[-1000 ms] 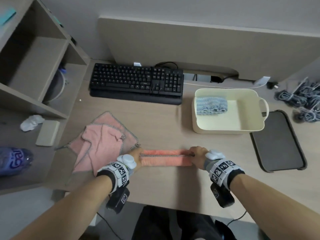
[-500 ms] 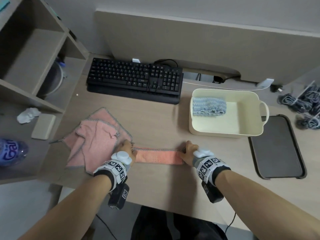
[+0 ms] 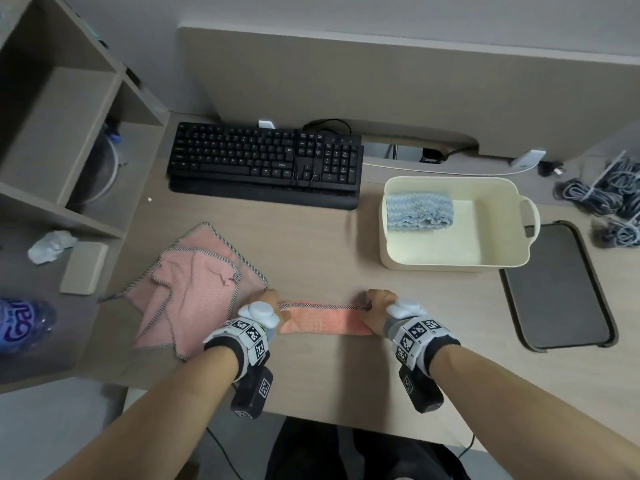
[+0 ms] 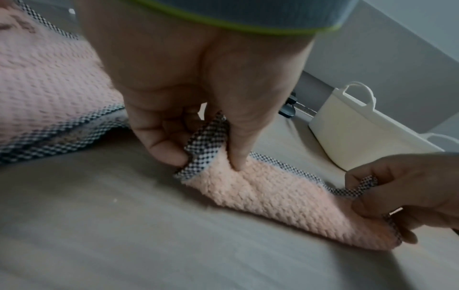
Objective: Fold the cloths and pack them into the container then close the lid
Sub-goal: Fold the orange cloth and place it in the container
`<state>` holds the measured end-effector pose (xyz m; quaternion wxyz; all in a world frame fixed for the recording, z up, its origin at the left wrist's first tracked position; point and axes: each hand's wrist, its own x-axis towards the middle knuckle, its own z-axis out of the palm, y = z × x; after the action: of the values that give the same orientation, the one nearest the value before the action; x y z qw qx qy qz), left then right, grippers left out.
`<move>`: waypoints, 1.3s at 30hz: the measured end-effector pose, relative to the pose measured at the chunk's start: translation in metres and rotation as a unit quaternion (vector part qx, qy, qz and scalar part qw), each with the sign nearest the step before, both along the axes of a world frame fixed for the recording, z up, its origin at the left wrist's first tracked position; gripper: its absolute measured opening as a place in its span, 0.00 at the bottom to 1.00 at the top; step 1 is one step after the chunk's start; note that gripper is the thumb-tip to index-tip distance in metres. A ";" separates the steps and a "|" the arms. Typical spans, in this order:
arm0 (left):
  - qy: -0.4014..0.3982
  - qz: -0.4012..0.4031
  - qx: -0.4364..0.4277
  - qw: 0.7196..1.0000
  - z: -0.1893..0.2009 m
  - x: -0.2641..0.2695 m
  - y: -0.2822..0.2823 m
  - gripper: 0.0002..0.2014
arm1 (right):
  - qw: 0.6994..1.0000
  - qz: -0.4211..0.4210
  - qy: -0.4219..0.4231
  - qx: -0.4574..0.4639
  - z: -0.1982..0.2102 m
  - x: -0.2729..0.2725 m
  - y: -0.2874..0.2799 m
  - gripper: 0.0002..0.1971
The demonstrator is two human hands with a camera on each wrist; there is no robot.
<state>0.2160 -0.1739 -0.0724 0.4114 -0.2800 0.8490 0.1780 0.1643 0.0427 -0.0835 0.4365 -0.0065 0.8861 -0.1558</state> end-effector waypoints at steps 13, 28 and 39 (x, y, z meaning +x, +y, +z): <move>0.159 0.086 0.117 0.976 0.028 -0.016 -0.047 0.23 | 0.968 -0.206 -0.029 -0.139 0.038 -0.021 -0.031 0.27; 0.148 0.286 0.371 0.871 0.093 -0.051 -0.015 0.15 | 0.916 -0.255 -0.023 -0.309 0.119 -0.018 -0.084 0.17; 0.158 0.221 0.374 0.887 0.129 -0.082 0.025 0.17 | 0.951 -0.136 0.079 -0.266 0.140 -0.054 -0.024 0.09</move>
<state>0.1343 -0.1485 0.0571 0.2964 -0.2541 0.6896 0.6099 0.1100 0.0189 0.0561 0.3221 -0.0145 0.8366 -0.4429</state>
